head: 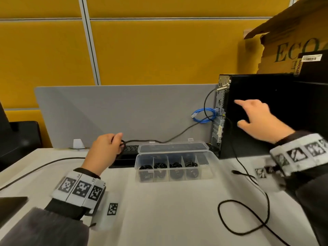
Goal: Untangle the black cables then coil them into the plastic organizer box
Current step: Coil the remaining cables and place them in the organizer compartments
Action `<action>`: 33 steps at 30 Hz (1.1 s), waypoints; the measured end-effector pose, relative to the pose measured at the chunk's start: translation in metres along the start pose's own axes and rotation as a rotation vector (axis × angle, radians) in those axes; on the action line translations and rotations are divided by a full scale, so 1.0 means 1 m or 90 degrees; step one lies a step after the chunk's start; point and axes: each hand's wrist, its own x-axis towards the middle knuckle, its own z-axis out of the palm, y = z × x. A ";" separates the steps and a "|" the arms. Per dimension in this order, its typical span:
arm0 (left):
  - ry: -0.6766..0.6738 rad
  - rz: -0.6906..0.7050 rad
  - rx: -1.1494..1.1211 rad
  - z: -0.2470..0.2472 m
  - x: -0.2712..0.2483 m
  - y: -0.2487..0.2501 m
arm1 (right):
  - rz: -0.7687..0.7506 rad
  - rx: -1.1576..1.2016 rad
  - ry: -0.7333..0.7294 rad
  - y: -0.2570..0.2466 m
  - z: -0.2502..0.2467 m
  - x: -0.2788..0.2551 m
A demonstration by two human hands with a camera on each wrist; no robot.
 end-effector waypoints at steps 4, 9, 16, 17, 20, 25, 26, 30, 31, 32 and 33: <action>-0.130 0.023 -0.247 0.014 -0.027 0.027 | -0.301 0.176 -0.002 -0.103 0.023 -0.076; -0.219 0.020 -0.485 0.014 -0.046 0.047 | -0.356 0.238 -0.110 -0.128 0.049 -0.090; -0.718 0.085 -0.751 0.007 -0.055 0.046 | -0.397 0.108 0.505 -0.124 0.032 -0.083; -0.747 0.102 -0.829 0.005 -0.054 0.046 | -0.389 0.111 0.478 -0.123 0.037 -0.083; -0.619 0.158 -1.026 0.006 -0.054 0.063 | -0.330 0.054 0.222 -0.126 0.043 -0.087; -0.123 0.220 -0.736 0.025 -0.037 0.074 | -0.356 0.081 -0.145 -0.136 0.041 -0.105; -0.099 0.265 -0.610 0.029 -0.035 0.071 | -0.374 0.082 -0.141 -0.137 0.037 -0.107; -0.173 0.346 -0.133 0.037 -0.038 0.061 | -0.348 0.031 0.084 -0.118 0.016 -0.091; -0.275 0.310 -0.164 0.034 -0.041 0.062 | -0.342 0.041 0.147 -0.110 0.012 -0.086; -0.396 0.261 -0.242 0.030 -0.045 0.063 | -0.334 0.070 0.198 -0.103 0.009 -0.082; -0.501 0.214 -0.343 0.025 -0.049 0.064 | -0.323 0.097 0.221 -0.097 0.009 -0.079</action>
